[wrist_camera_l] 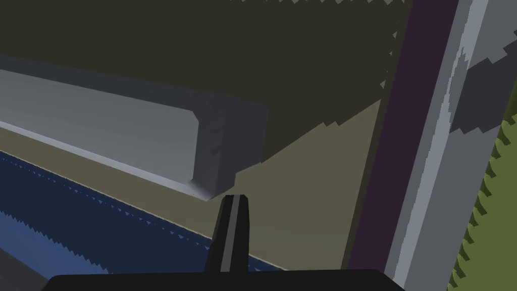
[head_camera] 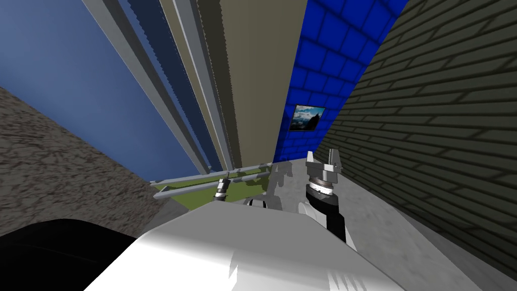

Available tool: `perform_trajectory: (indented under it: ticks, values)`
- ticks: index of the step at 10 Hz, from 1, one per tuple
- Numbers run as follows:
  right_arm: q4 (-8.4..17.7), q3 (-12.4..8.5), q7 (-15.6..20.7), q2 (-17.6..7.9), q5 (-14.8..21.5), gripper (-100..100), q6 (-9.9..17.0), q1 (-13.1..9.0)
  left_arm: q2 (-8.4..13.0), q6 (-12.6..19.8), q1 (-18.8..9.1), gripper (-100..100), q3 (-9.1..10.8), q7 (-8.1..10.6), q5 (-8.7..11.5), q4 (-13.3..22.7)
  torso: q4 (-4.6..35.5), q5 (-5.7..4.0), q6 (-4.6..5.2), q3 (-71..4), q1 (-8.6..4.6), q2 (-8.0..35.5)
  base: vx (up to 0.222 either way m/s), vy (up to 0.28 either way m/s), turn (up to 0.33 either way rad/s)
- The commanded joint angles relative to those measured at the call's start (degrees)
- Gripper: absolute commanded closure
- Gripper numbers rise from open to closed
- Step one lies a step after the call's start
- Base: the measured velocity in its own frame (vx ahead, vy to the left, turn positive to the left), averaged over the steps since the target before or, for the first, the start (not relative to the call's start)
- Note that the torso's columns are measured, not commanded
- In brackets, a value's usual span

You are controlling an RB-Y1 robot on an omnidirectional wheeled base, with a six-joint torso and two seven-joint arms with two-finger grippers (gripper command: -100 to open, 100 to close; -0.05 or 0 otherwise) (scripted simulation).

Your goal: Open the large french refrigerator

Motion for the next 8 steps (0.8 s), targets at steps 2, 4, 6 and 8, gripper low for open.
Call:
perform_trajectory:
  ticks: [2,4,6,8]
  values:
    - [0.0,0.0,0.0,0.0,0.0,0,0.0,0.0,0.5,1.0,-0.2,-100,-2.04,1.27,1.3,-0.8,0.3,-0.17,-0.19,0.5,-0.14,0.9,0.002,0.029,-0.013]
    - [0.0,0.0,0.0,0.0,0.0,0,0.0,0.0,0.7,2.9,-1.4,-100,-3.41,2.53,2.7,-1.6,0.4,-0.11,-0.21,0.7,0.08,1.1,-0.056,0.089,-0.045]
    - [0.0,0.0,0.0,0.0,0.0,0,0.0,0.0,0.9,5.0,-2.7,-100,-4.88,3.87,4.3,-2.4,0.8,-0.48,-0.52,0.6,-0.13,1.3,-0.066,0.055,-0.039]
    - [0.0,0.0,0.0,0.0,0.0,0,0.0,0.0,0.9,6.3,-3.6,-100,-5.83,4.73,5.2,-2.9,1.0,-0.54,-0.51,0.6,0.03,1.2,-0.061,0.051,-0.016]
